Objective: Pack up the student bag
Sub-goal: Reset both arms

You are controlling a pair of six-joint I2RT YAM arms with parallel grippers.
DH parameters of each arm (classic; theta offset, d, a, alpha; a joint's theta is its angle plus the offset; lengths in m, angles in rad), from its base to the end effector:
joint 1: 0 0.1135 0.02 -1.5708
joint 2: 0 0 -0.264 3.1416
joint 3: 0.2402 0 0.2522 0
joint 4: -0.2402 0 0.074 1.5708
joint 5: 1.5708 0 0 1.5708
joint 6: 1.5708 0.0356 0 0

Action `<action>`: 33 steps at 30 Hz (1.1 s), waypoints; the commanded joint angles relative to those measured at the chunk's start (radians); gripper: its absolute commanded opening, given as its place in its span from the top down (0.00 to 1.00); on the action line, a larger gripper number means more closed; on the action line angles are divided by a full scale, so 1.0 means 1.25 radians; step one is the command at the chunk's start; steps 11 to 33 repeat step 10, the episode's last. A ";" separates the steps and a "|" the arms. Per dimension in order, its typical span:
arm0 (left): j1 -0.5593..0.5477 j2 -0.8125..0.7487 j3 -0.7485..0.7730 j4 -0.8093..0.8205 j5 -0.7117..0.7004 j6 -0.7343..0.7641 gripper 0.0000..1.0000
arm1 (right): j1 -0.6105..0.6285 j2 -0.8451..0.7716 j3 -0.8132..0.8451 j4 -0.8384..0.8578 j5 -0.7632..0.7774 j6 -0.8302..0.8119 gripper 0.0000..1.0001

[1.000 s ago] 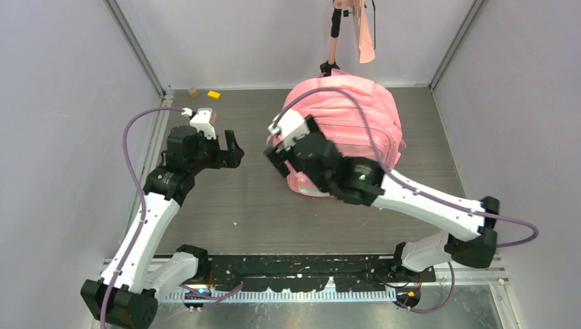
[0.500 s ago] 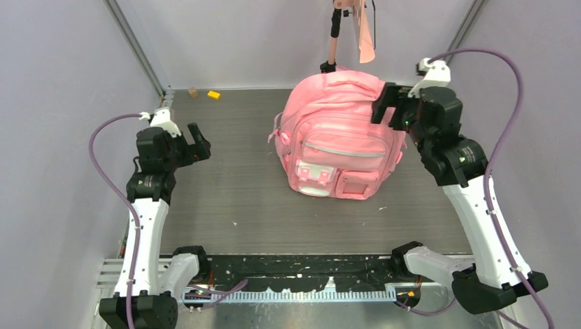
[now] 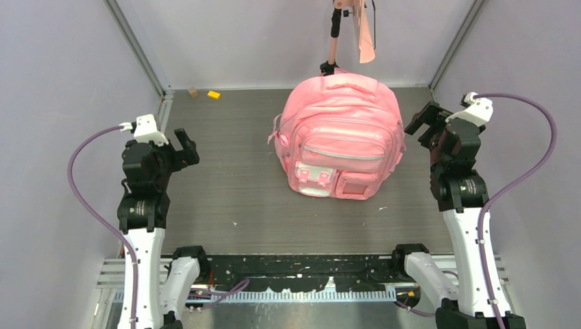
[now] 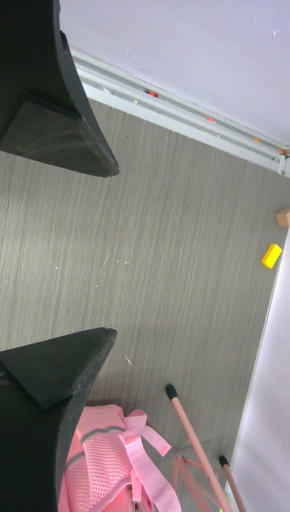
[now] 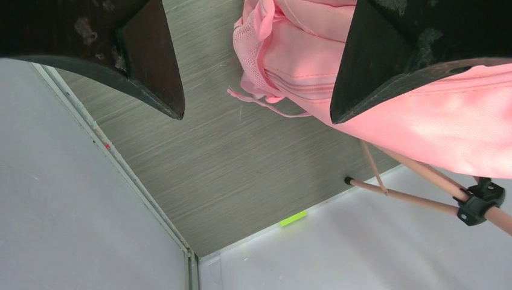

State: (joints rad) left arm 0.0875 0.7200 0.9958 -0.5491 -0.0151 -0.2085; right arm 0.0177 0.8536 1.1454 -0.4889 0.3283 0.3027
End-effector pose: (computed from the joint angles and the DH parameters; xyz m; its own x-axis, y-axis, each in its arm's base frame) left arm 0.1458 0.0133 0.3824 -0.2420 -0.2290 -0.9429 -0.1553 0.9684 -0.1953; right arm 0.1696 -0.0085 0.4193 -0.0976 0.2805 -0.9549 0.3442 0.9098 0.2321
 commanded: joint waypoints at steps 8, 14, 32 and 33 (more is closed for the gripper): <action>0.002 -0.038 -0.026 0.055 -0.009 0.030 0.00 | -0.003 -0.040 -0.055 0.150 0.057 -0.016 0.04; 0.002 -0.038 -0.026 0.056 -0.008 0.027 0.00 | -0.003 -0.042 -0.054 0.148 0.061 -0.019 0.04; 0.002 -0.038 -0.026 0.056 -0.008 0.027 0.00 | -0.003 -0.042 -0.054 0.148 0.061 -0.019 0.04; 0.002 -0.038 -0.026 0.056 -0.008 0.027 0.00 | -0.003 -0.042 -0.054 0.148 0.061 -0.019 0.04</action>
